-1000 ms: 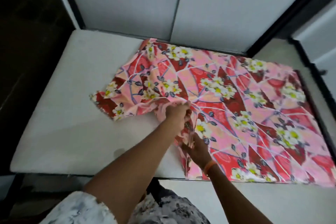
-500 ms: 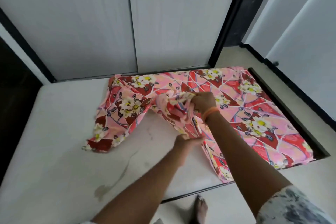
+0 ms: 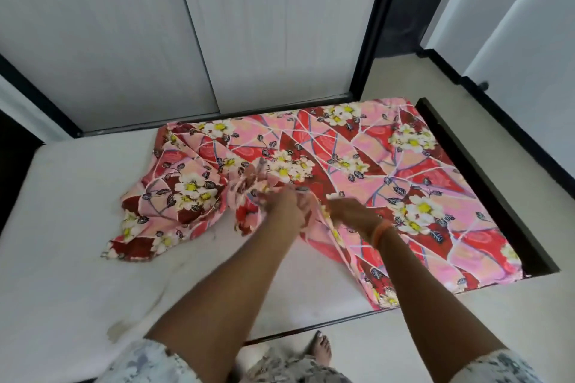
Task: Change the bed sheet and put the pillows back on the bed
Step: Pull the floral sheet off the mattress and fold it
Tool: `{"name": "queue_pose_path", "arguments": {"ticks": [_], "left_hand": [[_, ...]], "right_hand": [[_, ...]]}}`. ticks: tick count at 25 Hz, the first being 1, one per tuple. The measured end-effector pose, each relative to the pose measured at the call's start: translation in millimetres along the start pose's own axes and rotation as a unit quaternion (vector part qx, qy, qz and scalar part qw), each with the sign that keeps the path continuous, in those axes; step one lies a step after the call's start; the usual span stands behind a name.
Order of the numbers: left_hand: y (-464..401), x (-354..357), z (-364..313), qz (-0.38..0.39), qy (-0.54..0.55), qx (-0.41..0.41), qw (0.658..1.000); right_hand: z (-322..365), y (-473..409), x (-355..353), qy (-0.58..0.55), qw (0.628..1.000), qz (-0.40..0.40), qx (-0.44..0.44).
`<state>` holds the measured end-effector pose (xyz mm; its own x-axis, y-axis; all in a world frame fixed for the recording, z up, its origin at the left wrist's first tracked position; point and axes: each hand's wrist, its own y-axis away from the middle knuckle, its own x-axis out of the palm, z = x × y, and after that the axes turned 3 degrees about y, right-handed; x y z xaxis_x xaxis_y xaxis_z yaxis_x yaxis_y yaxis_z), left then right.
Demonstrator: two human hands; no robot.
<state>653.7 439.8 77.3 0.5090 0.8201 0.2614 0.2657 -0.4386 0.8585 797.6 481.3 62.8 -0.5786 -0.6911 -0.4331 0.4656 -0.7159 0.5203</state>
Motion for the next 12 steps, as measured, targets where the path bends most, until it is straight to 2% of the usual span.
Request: {"name": "queue_pose_path", "arguments": {"ticks": [1,3,4,6,9,10,12], "left_hand": [[1,7,-15,-0.018,-0.016,0.047,0.999],[2,26,-45,0.012,0.116,0.041,0.992],[3,35,-56,0.026,0.165,0.035,0.985],[13,56,-76,0.029,0.175,0.033,0.984],[9,67,-98,0.026,0.137,0.069,0.988],[4,69,-99,0.012,0.094,0.065,0.993],[-8,79,-81,-0.03,-0.072,0.062,0.995]], "right_hand": [[-36,-3,-2,0.08,0.996,0.02,0.033],[-80,-3,-1,0.21,0.976,0.016,0.053],[-86,-9,0,0.225,0.973,-0.016,0.046],[-80,-26,-3,0.195,0.972,-0.119,0.046],[-56,-47,-31,0.171,0.96,-0.217,0.044],[-40,-53,-45,0.16,0.957,-0.24,0.033],[2,-66,-72,0.141,0.95,-0.277,-0.021]]}}
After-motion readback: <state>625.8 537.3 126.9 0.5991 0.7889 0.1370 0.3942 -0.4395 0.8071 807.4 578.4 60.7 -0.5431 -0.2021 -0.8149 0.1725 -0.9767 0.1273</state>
